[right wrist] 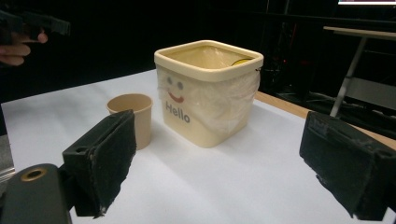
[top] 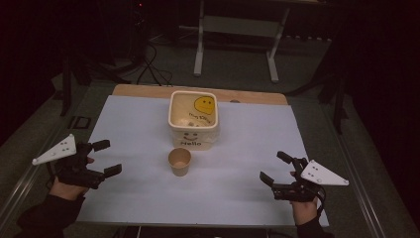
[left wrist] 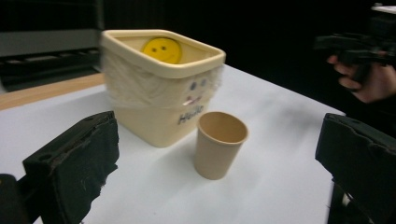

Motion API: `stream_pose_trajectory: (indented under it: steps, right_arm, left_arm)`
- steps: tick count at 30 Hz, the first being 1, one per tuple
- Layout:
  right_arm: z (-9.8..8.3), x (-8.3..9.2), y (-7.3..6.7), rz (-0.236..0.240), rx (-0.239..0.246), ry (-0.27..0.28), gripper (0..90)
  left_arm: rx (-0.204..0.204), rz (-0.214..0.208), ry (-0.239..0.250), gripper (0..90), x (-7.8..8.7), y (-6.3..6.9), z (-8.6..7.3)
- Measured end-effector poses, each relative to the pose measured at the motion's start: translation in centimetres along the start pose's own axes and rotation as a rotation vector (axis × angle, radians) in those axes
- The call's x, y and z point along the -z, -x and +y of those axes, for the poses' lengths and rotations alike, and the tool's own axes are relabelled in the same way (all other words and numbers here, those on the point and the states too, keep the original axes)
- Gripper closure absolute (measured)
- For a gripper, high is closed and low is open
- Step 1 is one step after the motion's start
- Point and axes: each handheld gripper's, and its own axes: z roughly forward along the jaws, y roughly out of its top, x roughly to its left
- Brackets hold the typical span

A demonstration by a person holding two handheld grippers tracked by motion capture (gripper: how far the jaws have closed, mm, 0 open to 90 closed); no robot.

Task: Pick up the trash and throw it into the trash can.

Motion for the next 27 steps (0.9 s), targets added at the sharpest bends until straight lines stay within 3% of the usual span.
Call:
stream_pose_trajectory:
  steps: [3, 12, 15, 27]
  right_arm:
    - [-0.1, -0.1, 0.0, 0.004, -0.001, -0.011, 10.6]
    - [-0.1, -0.3, 0.1, 0.015, -0.005, -0.022, 10.6]
    - [-0.1, -0.3, 0.1, 0.015, -0.005, -0.023, 10.6]
    - [-0.2, -0.4, 0.1, 0.026, -0.011, -0.032, 10.6]
  left_arm:
    - [-0.005, -0.028, -0.03, 0.3, -0.3, -0.3, 0.6]
    - [-0.078, -0.1, -0.171, 0.3, -2.7, -0.5, 3.3]
    - [-0.086, -0.103, -0.182, 0.3, -3.0, -0.4, 3.5]
    - [-0.179, -0.151, -0.359, 0.3, -6.3, 0.0, 5.5]
